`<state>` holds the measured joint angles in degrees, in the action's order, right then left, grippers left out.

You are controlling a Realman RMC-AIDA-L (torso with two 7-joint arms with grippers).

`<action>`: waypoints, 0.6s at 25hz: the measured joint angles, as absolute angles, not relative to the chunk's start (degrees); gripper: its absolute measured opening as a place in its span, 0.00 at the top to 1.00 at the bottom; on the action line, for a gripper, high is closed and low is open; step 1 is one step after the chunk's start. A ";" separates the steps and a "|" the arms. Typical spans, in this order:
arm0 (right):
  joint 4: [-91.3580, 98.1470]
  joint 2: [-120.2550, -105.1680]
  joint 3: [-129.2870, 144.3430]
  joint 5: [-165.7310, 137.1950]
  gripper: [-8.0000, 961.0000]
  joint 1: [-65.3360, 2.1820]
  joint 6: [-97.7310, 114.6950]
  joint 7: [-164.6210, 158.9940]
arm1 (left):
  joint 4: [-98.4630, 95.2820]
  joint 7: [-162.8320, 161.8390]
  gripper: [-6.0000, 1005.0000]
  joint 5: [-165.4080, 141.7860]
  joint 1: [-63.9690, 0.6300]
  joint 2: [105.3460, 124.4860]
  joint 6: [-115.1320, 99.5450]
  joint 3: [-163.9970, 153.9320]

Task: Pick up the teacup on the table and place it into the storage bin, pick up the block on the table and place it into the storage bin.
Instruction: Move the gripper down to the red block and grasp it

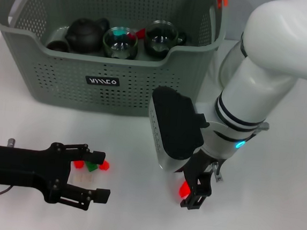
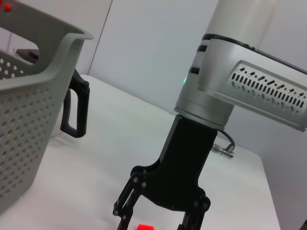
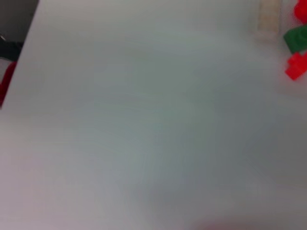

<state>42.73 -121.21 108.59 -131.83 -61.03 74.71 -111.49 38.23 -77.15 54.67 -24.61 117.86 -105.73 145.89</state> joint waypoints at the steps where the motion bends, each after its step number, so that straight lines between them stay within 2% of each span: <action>1: 42.61 -121.21 108.63 -131.68 0.14 -60.99 74.65 -111.40 | 38.23 -77.16 0.05 54.67 -24.61 117.81 -105.86 145.89; 4: 42.50 -121.21 108.63 -131.42 0.14 -60.87 74.60 -111.39 | 38.23 -77.17 0.05 54.67 -24.61 117.75 -105.92 145.89; 15: 41.86 -120.98 108.43 -131.16 0.25 -60.67 74.51 -111.87 | 38.25 -77.17 0.05 54.67 -24.61 117.68 -106.02 145.90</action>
